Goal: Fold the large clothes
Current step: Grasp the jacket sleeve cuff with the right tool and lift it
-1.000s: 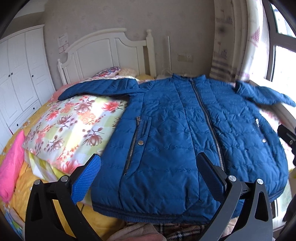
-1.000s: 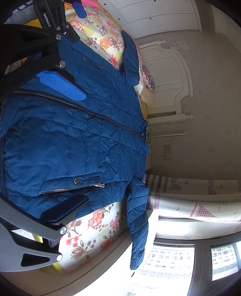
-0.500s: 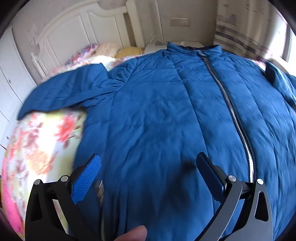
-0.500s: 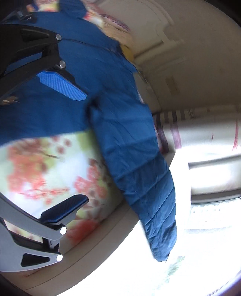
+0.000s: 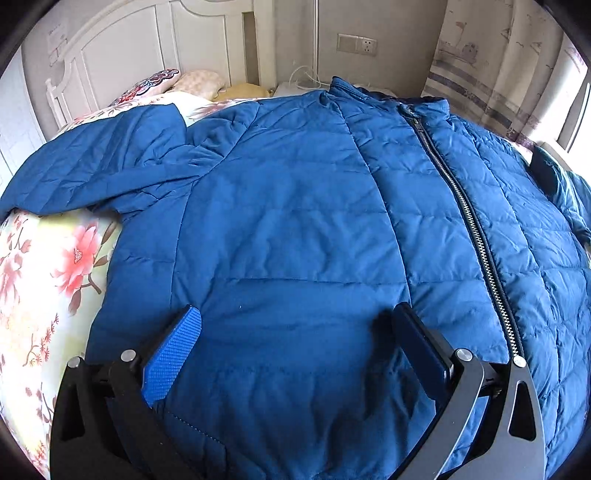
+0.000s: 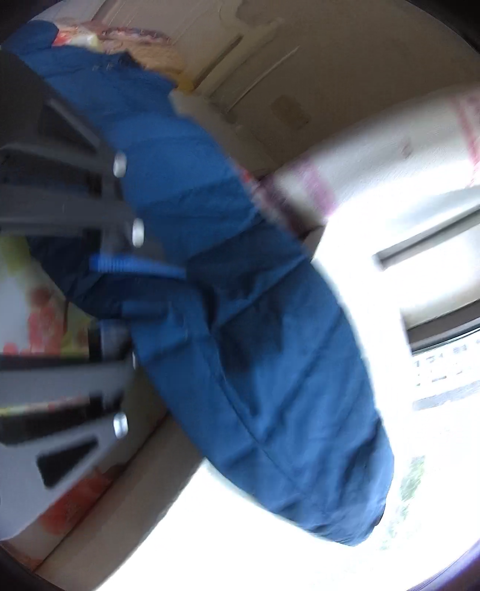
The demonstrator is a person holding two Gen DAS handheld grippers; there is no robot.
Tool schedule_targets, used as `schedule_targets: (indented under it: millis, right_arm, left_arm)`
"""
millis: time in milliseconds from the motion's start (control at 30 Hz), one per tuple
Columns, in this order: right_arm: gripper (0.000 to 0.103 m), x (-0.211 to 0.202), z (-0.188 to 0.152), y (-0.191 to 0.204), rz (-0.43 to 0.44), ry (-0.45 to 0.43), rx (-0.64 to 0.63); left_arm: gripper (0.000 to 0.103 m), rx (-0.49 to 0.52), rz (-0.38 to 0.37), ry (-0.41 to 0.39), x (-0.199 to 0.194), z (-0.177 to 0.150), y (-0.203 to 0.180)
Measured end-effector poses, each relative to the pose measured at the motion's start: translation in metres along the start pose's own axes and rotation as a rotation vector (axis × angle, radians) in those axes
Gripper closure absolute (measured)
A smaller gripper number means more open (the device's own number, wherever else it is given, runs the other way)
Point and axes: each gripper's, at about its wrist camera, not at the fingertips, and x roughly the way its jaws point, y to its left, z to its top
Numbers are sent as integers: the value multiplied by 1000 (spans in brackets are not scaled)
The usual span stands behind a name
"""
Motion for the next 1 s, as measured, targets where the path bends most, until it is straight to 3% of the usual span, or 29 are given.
schedule_targets:
  millis: [100,200,333,400,467,500,533,567,600,633,667,767,833,933,1000]
  right_arm:
    - [95,-27,-3,47,57,-108,-154]
    - [95,-58,-27,114,180,-154,-355]
    - [95,-83,-90,194,306,-122,-632]
    - [94,-78,-136,229,315,-50,-795]
    - [89,-60,-180,246,278,97,-902]
    - [70,-46,-195,248,260,182,-921]
    - [65,-31,-208,245,243,274,-927]
    - [63,-28,-212,238,253,252,-922]
    - [53,-30,-210,234,264,258,-912]
    - [35,-35,-202,227,289,303,-880]
    - [28,-39,-197,221,318,329,-846]
    - [27,-76,-164,180,427,316,-669]
    - [27,-95,-129,130,486,270,-465]
    - [27,-88,-95,56,529,283,-134]
    - [27,-64,-76,15,481,301,42]
  left_arm:
    - [4,6,4,-6,0,0,-1]
    - [4,1,-2,-11,-1,-1,0]
    - [4,-1,-4,-14,-1,-1,1]
    - [4,-4,-8,-16,-1,-1,1]
    - [4,-6,-11,-18,-1,-1,1]
    - [4,-7,-13,-18,-2,-2,2]
    - [4,-8,-14,-19,-2,-2,2]
    - [4,-10,-17,-20,-3,-2,3]
    - [4,-10,-18,-21,-3,-2,3]
    - [4,-12,-20,-22,-3,-2,3]
    - [4,-12,-20,-22,-3,-2,4]
    - [4,-11,-19,-22,-3,-2,4]
    - [4,-9,-14,-23,-2,-2,3]
    - [4,-3,-7,-23,-2,-2,1]
    - [4,-1,-4,-23,-2,-2,1]
